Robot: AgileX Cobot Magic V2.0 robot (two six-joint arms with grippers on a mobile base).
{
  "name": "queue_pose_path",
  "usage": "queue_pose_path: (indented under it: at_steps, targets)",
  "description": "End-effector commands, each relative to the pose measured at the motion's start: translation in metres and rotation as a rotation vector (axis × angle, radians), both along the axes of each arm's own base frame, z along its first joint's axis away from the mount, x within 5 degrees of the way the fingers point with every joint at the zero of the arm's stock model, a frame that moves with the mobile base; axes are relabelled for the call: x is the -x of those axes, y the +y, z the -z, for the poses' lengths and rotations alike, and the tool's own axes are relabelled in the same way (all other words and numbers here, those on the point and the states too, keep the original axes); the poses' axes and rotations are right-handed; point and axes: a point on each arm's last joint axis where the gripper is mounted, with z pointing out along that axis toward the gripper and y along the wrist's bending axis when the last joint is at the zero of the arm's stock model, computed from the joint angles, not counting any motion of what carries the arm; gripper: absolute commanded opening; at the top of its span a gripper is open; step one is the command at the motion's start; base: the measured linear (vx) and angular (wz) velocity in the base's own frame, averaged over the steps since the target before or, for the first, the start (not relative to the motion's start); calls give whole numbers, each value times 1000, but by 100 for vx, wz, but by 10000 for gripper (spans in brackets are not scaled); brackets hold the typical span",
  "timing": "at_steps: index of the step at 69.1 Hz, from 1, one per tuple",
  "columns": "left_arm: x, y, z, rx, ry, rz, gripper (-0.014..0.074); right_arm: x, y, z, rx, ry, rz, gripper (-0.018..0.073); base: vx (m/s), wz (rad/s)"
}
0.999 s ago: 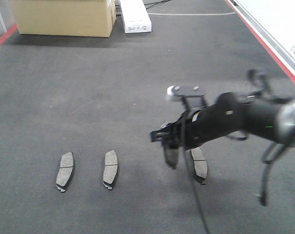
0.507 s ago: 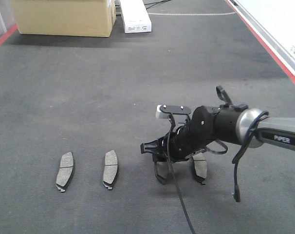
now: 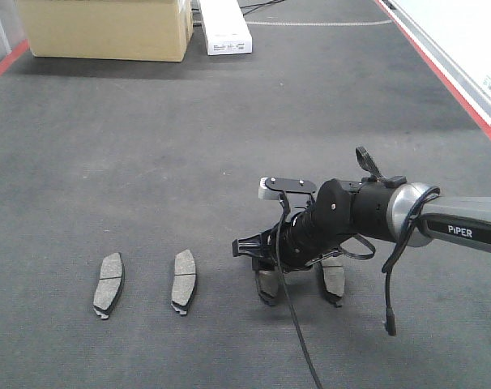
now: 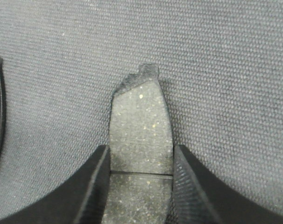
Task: Move and align brake pads A on conveyor
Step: 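Open the right gripper to release the pad and lift away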
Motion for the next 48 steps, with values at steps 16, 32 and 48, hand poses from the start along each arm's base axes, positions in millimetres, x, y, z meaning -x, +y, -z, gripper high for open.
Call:
queue_pose_path:
  at_steps: [16,32,48]
  targets:
    - [-1,-2,-13,32,-76,18,-6,-2,-3,-57,-57,-168,0,363,0,0]
    - [-1,-2,-13,32,-76,18,-6,24,-22,-123,41,-297,-102,353,0,0]
    - [-1,-2,-13,32,-76,18,-6,61,-52,-182,164,-425,-94,223,0,0]
